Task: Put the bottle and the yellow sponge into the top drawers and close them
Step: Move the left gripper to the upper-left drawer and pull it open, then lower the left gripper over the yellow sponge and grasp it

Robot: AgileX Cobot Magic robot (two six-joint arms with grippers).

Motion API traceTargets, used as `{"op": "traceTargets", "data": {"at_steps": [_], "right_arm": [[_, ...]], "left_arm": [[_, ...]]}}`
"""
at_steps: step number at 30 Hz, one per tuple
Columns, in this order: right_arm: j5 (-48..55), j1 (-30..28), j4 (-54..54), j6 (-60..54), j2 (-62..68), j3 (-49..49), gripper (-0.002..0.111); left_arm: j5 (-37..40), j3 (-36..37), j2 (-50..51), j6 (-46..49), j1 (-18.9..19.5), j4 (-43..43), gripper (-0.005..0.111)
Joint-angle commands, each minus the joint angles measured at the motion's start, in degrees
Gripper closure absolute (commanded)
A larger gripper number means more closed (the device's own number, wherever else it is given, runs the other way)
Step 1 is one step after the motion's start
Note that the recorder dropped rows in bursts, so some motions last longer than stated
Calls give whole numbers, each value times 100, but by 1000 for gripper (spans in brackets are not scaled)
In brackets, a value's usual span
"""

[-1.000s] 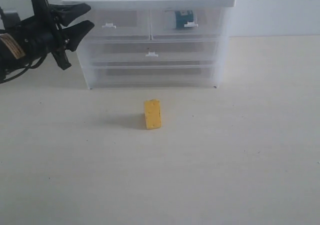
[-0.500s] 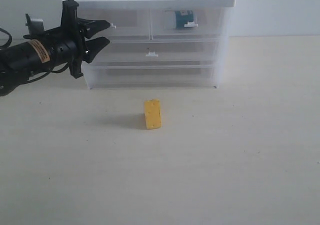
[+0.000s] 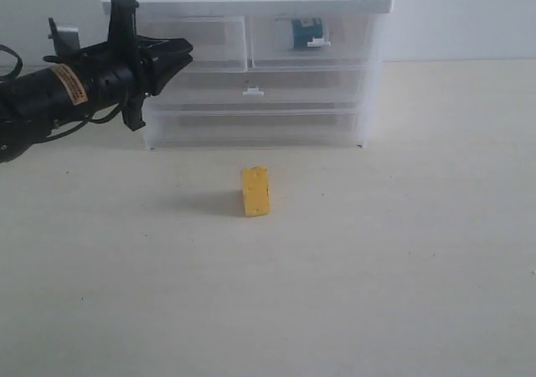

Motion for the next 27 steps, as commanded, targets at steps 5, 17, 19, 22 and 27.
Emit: {"op": "traceTargets", "data": {"at_steps": [5,17,19,22,27], "right_arm": [[-23,-38,-10,-16,29,-7,107],[-23,-38,-10,-16,29,-7,107],[-23,-38,-10,-16,29,-7,107],[-56,-38,-10,-16,29,-7,107],[-78,-38,-10,-16,29,-7,107]], "left_arm": [[-408,790,-590,268,-293,-245,103],[-528,1880,-1302,520,-875,-488,103],[-528,2020,-1441,520,-916,-488,103],[-505,2166,-1606,520,-933,-473,103],[-505,2316,-1893,520,-933,-67,93]]}}
